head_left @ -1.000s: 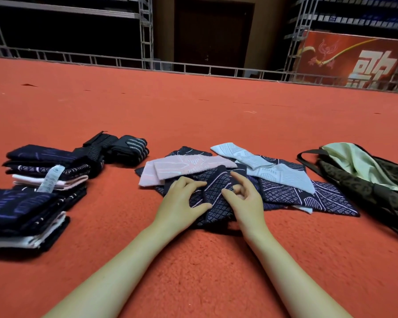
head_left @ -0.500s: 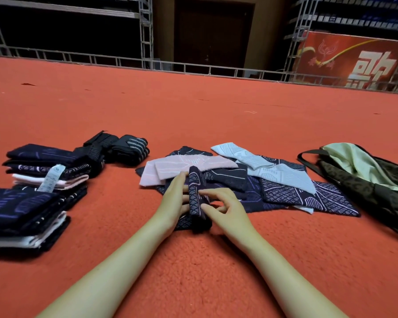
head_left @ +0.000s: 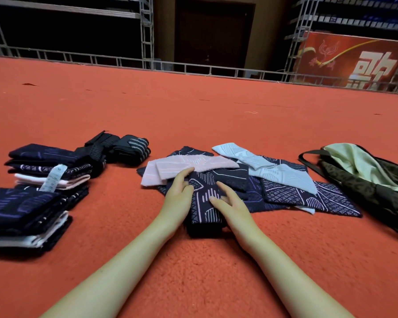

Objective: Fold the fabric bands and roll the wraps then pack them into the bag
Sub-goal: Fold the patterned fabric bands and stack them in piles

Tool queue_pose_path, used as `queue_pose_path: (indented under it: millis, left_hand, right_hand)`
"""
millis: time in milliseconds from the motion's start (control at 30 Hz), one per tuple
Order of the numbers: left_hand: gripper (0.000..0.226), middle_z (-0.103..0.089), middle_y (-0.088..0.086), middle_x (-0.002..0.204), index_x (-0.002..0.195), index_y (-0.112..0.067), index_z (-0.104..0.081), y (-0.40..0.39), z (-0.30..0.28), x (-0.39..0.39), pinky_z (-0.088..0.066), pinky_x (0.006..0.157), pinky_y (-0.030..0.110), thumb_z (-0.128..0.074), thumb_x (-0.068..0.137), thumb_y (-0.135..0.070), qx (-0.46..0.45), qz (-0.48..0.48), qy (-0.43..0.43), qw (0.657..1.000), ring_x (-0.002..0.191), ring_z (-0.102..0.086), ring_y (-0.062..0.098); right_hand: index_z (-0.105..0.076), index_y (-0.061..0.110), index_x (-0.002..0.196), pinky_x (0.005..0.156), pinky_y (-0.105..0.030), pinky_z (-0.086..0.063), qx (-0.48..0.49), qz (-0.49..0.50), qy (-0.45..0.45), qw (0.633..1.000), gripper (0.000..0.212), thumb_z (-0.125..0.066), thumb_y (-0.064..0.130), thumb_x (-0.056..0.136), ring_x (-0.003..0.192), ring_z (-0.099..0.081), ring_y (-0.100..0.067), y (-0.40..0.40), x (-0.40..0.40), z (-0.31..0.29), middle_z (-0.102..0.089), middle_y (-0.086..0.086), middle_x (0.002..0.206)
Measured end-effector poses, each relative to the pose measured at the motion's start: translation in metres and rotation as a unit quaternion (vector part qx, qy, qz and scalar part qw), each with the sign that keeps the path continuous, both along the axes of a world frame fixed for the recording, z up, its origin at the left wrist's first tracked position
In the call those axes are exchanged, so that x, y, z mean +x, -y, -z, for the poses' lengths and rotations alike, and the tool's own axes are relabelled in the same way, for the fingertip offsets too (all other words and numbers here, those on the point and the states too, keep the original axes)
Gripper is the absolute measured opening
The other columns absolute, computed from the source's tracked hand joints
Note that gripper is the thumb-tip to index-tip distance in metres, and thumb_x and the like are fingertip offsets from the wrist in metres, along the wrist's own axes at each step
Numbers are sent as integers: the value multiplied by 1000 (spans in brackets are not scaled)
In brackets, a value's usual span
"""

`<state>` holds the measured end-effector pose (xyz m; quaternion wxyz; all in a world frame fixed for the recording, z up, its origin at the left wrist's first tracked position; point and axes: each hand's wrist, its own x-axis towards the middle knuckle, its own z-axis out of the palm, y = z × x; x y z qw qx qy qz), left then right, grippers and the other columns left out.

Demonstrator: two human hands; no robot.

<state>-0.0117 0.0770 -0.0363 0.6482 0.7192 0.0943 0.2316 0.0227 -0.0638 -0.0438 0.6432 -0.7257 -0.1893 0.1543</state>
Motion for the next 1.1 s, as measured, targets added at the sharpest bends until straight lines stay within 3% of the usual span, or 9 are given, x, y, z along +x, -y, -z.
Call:
queue_pose_path:
  millis: [100, 233, 333, 467, 667, 800, 900, 1000, 1100]
  left_hand:
    - [43, -56, 0, 89, 123, -17, -51, -5, 2, 1, -42, 61, 8, -38, 89, 4, 51, -23, -26, 998, 73, -52, 5]
    - [39, -56, 9, 116, 121, -14, -54, -17, 7, 5, -47, 88, 28, -43, 86, 0, 117, -53, -66, 990, 86, -55, 9]
    - [36, -55, 8, 123, 125, -17, -54, -24, 6, 6, -45, 97, 37, -46, 90, -9, 100, -60, -65, 991, 100, -55, 14]
    - [35, -54, -1, 122, 130, -22, -51, -24, 1, 2, -41, 89, 19, -51, 95, -21, 74, -26, -37, 996, 106, -52, 7]
    - [46, -55, -19, 125, 124, -34, -50, -27, -5, -10, -42, 92, 13, -58, 79, -39, 116, 78, 23, 990, 110, -52, -8]
    - [34, -60, -21, 106, 109, -39, -59, -29, -6, -12, -46, 82, 13, -62, 88, -13, 134, 72, 22, 988, 97, -57, -9]
    - [34, -64, -17, 109, 109, -31, -63, -31, -3, -8, -44, 81, 7, -57, 89, -3, 97, 42, 38, 994, 95, -58, -11]
    - [31, -65, -11, 109, 112, -21, -64, -34, -2, -7, -46, 78, 6, -55, 90, -1, 18, -18, 50, 998, 91, -60, -9]
    - [32, -65, -8, 108, 112, -20, -63, -37, 5, -9, -48, 87, 13, -54, 90, 1, -2, -39, 37, 999, 101, -59, 6]
  right_hand:
    - [-39, 29, 138, 59, -15, -46, 25, 1, -8, 1000, 57, -62, 15, 88, 89, -64, -9, 1, 0, 0, -65, -3, 116]
    - [-38, 21, 140, 82, -21, -50, 11, 10, 42, 999, 67, -68, 4, 83, 94, -64, -12, -2, 1, 4, -63, -10, 113]
    - [-41, 23, 139, 86, -26, -52, -5, 15, 85, 996, 67, -69, 4, 81, 93, -64, -14, -2, 0, 5, -62, -8, 112]
    - [-41, 34, 137, 89, -20, -48, -32, -4, 166, 986, 67, -68, 8, 82, 96, -60, -3, 2, -6, -1, -60, 11, 114]
    - [-38, 33, 141, 104, -12, -33, -69, -38, 246, 966, 70, -67, 7, 82, 123, -42, 10, 8, -11, -7, -46, 19, 139]
    - [-42, 32, 137, 96, -8, -37, -62, -26, 234, 970, 64, -64, 4, 84, 114, -48, 13, 10, -11, -6, -53, 20, 129]
    - [-46, 34, 131, 82, -12, -46, -44, -19, 173, 984, 53, -62, 8, 87, 94, -56, 14, 9, -7, -1, -61, 15, 108]
    - [-54, 29, 123, 89, -23, -49, -60, -29, 146, 987, 42, -65, 18, 83, 101, -60, 5, 8, -4, 5, -65, 11, 113]
    - [-59, 25, 112, 63, -9, -45, -60, -26, 124, 990, 33, -63, 4, 87, 76, -61, 7, 8, -5, 3, -67, 13, 92]
